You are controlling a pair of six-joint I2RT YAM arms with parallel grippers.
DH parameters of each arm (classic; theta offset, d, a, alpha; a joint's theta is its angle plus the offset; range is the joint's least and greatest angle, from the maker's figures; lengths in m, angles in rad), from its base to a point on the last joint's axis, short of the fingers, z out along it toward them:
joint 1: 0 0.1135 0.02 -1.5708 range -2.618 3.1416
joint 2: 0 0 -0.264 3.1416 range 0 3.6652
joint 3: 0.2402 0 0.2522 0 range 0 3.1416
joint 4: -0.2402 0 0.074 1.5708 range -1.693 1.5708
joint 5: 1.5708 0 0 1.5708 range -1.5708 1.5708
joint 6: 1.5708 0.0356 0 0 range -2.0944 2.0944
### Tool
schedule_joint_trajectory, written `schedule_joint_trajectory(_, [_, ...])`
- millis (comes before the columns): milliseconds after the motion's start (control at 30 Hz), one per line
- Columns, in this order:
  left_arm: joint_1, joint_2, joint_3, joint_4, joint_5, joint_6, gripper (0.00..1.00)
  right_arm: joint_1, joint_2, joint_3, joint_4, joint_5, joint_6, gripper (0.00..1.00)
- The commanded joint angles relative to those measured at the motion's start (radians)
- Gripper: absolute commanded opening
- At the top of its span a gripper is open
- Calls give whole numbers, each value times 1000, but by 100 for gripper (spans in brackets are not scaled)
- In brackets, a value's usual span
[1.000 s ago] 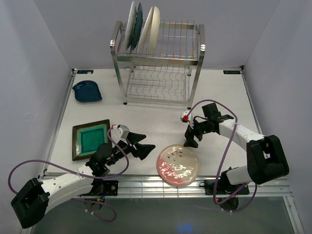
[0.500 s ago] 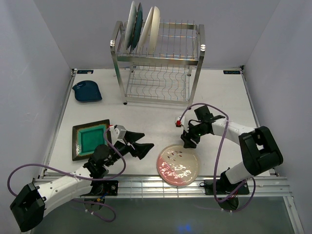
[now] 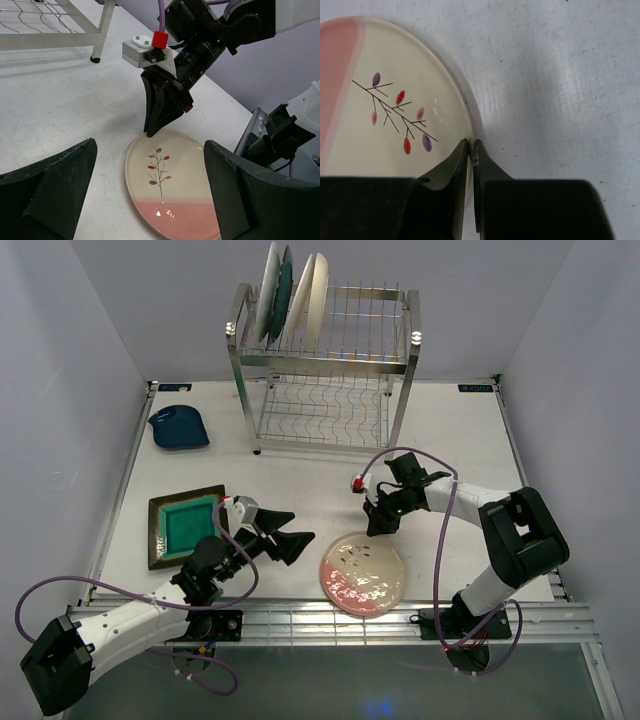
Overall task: Load the plates into the dish rack
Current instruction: Move the plate to the center of the board.
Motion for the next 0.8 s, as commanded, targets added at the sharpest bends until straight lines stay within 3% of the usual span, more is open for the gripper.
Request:
schedule_joint_trajectory(0, [-2, -6, 8, -4, -19, 6, 98, 5, 69, -17, 136, 206, 42, 8])
schedule_joint_trajectory(267, [-2, -4, 7, -4, -33, 6, 98, -28, 89, 17, 270, 273, 226, 8])
schedule_joint_trajectory(433, [-2, 8, 4, -4, -54, 3, 98, -48, 112, 54, 296, 304, 255, 8])
schedule_joint_trajectory(500, [-2, 22, 7, -4, -57, 2, 98, -49, 115, 58, 294, 306, 251, 14])
schedule_joint_trajectory(633, [-2, 34, 7, -4, -109, -9, 98, -48, 51, 37, 291, 295, 225, 44])
schedule_joint_trajectory(767, [-2, 22, -6, -4, -152, -35, 98, -49, -64, -30, 332, 289, 192, 59])
